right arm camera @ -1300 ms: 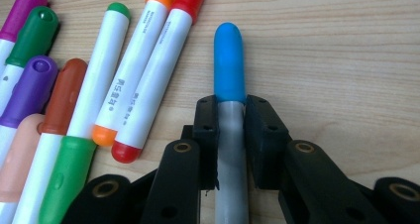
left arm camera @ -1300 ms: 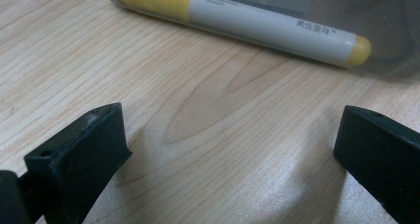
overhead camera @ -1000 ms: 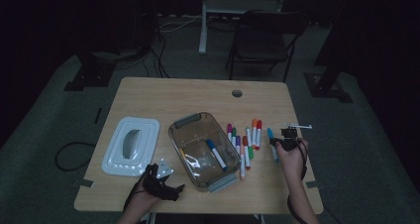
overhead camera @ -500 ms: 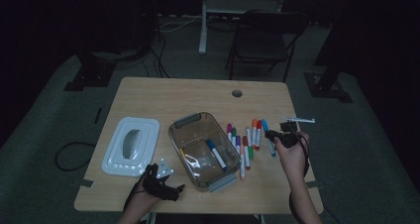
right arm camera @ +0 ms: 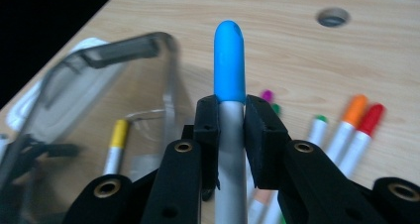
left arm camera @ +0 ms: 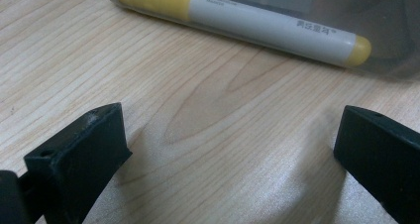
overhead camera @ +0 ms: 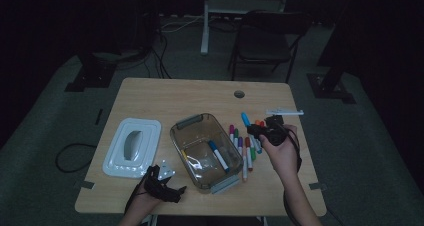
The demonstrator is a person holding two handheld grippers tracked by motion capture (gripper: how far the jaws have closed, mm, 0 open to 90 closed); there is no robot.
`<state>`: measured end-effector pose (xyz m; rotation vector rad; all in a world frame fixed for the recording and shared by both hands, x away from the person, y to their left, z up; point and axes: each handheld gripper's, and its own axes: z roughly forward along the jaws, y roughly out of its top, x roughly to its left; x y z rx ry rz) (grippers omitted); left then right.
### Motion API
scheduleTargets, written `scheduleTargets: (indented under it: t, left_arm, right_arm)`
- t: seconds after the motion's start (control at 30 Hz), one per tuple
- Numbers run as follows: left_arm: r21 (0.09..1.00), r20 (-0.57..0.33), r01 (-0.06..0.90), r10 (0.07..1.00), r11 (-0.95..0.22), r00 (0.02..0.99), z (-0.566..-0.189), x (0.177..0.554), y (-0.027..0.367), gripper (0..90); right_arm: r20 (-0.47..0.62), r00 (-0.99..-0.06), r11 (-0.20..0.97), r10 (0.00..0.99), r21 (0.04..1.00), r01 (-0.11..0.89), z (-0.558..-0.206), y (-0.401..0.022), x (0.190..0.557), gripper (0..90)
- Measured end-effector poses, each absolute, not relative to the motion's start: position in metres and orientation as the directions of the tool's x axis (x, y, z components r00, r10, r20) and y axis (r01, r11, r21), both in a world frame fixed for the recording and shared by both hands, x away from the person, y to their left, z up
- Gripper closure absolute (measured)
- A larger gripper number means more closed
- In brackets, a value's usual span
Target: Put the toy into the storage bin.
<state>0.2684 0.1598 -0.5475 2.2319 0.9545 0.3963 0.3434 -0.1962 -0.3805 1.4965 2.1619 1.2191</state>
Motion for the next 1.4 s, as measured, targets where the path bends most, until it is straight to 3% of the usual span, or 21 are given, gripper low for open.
scheduleTargets:
  t: [0.3, 0.67, 1.4]
  left_arm:
    - [0.681, 0.014, 0.525, 0.726, -0.510, 0.687, -0.547, 0.268, 0.160, 0.6]
    - [0.680, 0.017, 0.524, 0.725, -0.513, 0.689, -0.547, 0.269, 0.160, 0.6]
    - [0.681, 0.014, 0.525, 0.725, -0.511, 0.688, -0.547, 0.269, 0.160, 0.6]
  right_arm:
    - [0.258, -0.564, 0.203, 0.785, 0.753, 0.626, -0.360, -0.142, 0.341, 76.8]
    - [0.277, -0.655, 0.300, 0.703, 0.719, 0.626, -0.366, -0.078, 0.344, 76.8]
    - [0.307, -0.642, 0.447, 0.702, 0.512, 0.734, -0.428, -0.014, 0.366, 76.8]
